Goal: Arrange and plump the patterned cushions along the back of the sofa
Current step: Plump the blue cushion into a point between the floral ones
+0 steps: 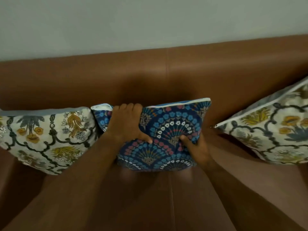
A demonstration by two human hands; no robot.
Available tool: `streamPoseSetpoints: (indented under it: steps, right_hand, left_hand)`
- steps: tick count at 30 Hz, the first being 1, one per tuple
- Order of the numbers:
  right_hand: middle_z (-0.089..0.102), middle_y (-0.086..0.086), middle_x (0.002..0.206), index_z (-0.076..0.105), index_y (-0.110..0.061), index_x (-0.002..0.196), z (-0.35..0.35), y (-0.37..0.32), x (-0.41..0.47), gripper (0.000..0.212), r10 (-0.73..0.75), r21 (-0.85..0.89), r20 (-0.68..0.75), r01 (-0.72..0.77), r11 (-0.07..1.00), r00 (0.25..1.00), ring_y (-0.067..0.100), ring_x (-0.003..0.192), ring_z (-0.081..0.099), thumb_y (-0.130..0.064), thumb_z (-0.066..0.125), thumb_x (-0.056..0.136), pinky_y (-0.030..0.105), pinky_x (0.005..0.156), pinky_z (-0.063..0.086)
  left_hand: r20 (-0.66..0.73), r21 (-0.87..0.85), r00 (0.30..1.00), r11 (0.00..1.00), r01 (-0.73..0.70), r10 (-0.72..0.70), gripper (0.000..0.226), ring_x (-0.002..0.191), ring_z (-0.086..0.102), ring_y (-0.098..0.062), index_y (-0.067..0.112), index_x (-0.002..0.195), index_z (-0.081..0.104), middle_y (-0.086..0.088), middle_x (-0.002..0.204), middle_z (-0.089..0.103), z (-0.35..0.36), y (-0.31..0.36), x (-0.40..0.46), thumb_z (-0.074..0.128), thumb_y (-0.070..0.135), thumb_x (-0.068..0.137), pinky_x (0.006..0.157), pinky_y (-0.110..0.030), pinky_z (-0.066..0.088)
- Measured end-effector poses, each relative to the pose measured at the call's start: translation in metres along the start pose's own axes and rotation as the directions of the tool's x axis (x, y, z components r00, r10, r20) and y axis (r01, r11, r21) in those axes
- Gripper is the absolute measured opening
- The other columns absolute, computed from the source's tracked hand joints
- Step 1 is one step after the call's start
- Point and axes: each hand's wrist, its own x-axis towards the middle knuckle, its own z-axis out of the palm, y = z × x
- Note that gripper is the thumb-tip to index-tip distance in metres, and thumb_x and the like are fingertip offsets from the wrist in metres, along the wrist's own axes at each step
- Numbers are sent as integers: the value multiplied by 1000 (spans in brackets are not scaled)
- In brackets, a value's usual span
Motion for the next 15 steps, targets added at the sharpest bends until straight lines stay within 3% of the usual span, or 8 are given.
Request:
streamPoseSetpoints:
  steps: [3, 6, 8, 10, 12, 15]
  right_hand:
    - [68, -15, 125, 55, -34, 133, 19, -14, -19, 61, -64, -56, -149, 56, 997, 987, -3, 111, 67, -67, 67, 83, 16, 83, 56]
    - [72, -16, 106, 64, -35, 118, 31, -54, -27, 72, -143, -255, -294, 67, 965, 945, 0, 98, 69, -91, 49, 74, 31, 81, 60]
    - [71, -10, 81, 68, -27, 100, 29, -94, -24, 72, -282, -421, -308, 136, 897, 909, 7, 76, 68, -90, 41, 79, 41, 65, 59]
    - [55, -1, 59, 58, -18, 79, 21, -131, -14, 73, -415, -589, -258, 198, 784, 873, 15, 53, 55, -87, 36, 83, 40, 47, 44]
    - [39, -3, 52, 38, -19, 67, 11, -157, 1, 65, -514, -697, -232, 227, 680, 826, 14, 46, 41, -81, 37, 87, 36, 44, 28]
    - [36, -3, 53, 31, -16, 68, -5, -164, 26, 66, -560, -760, -215, 223, 611, 800, 20, 47, 41, -78, 33, 91, 37, 50, 28]
  left_hand:
    - [-95, -164, 994, 986, 36, -52, 109, 88, 61, -29, 16, 103, 50, -3, 93, 60, -1, -3, -7, 60, 100, 33, 77, -41, 38]
    - [-155, -437, 973, 895, 88, -171, 110, 85, 63, -27, 15, 102, 50, -4, 94, 64, -8, -11, -20, 61, 99, 33, 74, -42, 47]
    - [-132, -652, 956, 749, 116, -263, 111, 87, 59, -20, 12, 108, 50, -2, 102, 63, -16, -15, -25, 72, 91, 33, 75, -43, 52]
    - [-104, -773, 941, 622, 127, -321, 112, 96, 54, -15, 13, 115, 48, 3, 109, 57, -19, -15, -24, 78, 84, 33, 78, -36, 49]
    - [-102, -810, 930, 572, 128, -353, 116, 102, 56, -17, 14, 117, 47, 3, 113, 57, -17, -9, -17, 78, 84, 30, 80, -35, 49]
    - [-106, -782, 915, 601, 166, -389, 120, 103, 63, -26, 10, 114, 50, -6, 113, 63, -13, 4, -6, 67, 93, 29, 77, -41, 56]
